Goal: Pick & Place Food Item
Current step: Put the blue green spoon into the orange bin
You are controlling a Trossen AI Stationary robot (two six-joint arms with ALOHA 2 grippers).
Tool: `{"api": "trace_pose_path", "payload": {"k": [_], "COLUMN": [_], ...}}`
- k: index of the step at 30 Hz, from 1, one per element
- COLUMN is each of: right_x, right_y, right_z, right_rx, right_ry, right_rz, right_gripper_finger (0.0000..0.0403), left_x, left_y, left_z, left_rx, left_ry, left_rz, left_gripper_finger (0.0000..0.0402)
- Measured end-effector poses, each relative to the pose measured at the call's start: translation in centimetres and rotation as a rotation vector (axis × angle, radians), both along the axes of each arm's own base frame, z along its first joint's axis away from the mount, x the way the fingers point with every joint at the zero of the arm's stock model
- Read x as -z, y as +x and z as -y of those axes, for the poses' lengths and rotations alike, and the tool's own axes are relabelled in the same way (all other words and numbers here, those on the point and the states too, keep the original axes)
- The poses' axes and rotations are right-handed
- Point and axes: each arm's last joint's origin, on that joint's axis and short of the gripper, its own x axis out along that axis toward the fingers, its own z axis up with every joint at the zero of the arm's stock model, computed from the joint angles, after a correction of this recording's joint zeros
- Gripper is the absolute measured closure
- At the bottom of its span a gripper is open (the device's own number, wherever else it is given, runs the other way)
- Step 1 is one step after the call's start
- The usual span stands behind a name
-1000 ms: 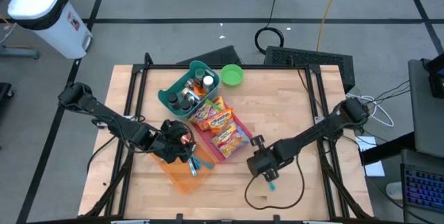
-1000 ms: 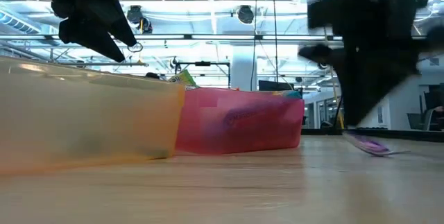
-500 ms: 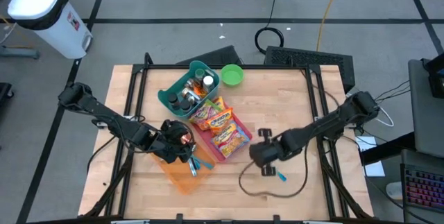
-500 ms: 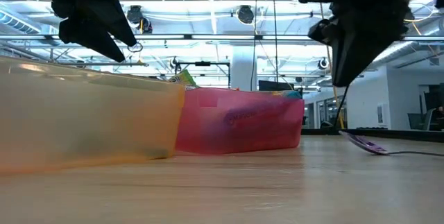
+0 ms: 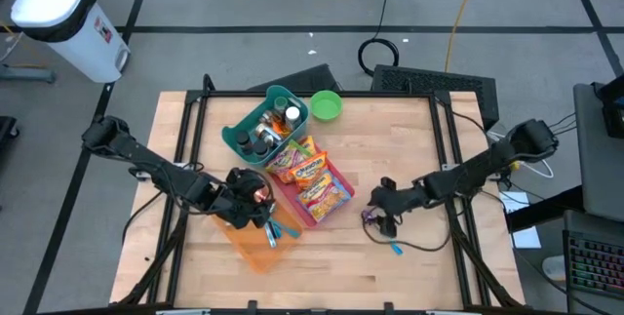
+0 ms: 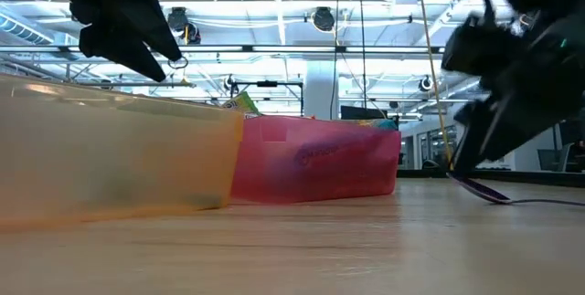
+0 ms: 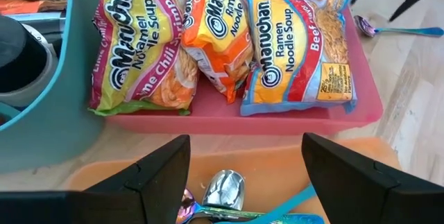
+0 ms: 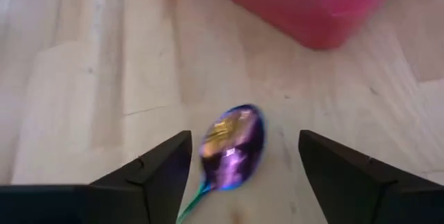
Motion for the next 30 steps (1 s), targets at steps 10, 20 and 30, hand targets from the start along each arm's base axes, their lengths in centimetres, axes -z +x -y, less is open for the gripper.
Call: {"api": "trace_pose_path", "payload": {"k": [10,20,30], "right_x": [3.5,4.2,2.7], "right_y": [-0.3,0.1,0.2], "right_z": [1.2,1.0,0.6], "right_rx": [-0.013,-0.128,-0.178], "right_ry": [0.016,-0.051,-0.040], "right_rz": [0.066,0.090,0.190], "right_gripper_finger": [0.0179,0.0319,0.0400], "left_x": [0.0,0.0,-0.1], "left_y": [0.3,0.4,0.5], "left_z": [-0.6,-0.8,-0.7], "left_rx": [-0.025,-0.028,-0.019], "left_ry": [-0.003,-0.009,-0.008], "left_rz": [0.001,-0.002,0.011], "left_gripper_finger": [0.0119,0.0119,0.0119]}}
